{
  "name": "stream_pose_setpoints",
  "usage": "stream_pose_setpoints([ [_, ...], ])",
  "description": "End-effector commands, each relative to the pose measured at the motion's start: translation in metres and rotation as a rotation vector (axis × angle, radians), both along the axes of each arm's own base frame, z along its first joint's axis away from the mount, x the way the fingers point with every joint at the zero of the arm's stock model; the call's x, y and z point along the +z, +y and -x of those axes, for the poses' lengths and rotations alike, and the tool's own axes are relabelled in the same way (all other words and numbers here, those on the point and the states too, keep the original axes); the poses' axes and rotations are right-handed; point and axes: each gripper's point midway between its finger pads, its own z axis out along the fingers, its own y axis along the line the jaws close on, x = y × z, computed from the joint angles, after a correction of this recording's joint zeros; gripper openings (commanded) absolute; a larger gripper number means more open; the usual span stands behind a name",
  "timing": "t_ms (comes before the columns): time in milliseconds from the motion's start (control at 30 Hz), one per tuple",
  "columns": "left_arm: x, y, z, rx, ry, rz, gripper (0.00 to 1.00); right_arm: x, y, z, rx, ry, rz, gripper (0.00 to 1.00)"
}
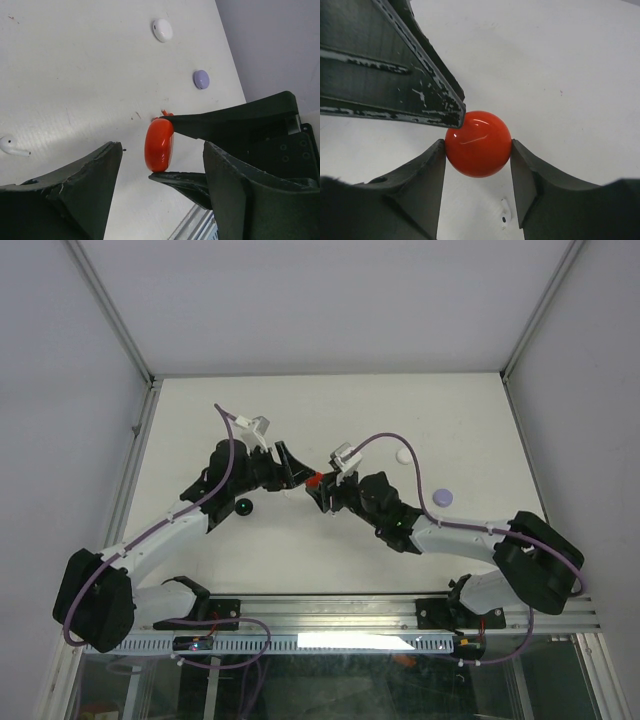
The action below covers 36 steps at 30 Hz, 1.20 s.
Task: Insert the wireless bluetooth earbuds into the charging case
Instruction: Pick up the charging case at the center of the board.
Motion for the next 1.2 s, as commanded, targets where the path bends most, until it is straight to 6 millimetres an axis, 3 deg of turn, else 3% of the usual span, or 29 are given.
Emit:
stream_pose_setpoints([
  [0, 0.019, -0.01, 0.001, -0.019, -0.055, 0.079, 0.68, 0.054, 0.005, -0.001, -0.006, -0.124, -0.145, 0.4],
  [633, 0.015, -0.021, 0.019, -0.091, -0.081, 0.138, 0.52, 0.067, -0.003, -0.004, -0.066, -0.151, -0.201, 0.42],
  [800, 0.018, -0.028, 0.024, -0.133, -0.103, 0.165, 0.43, 0.066, 0.004, 0.001, -0.028, -0.138, -0.213, 0.43],
  [967, 0.02, -0.028, 0.024, -0.158, -0.159, 0.135, 0.26, 0.068, 0.004, 0.004, -0.008, -0.139, -0.218, 0.46],
  [1167, 0.031, -0.021, 0.024, -0.186, -0.265, 0.036, 0.17, 0.07, 0.0, 0.01, 0.047, -0.122, -0.184, 0.58],
])
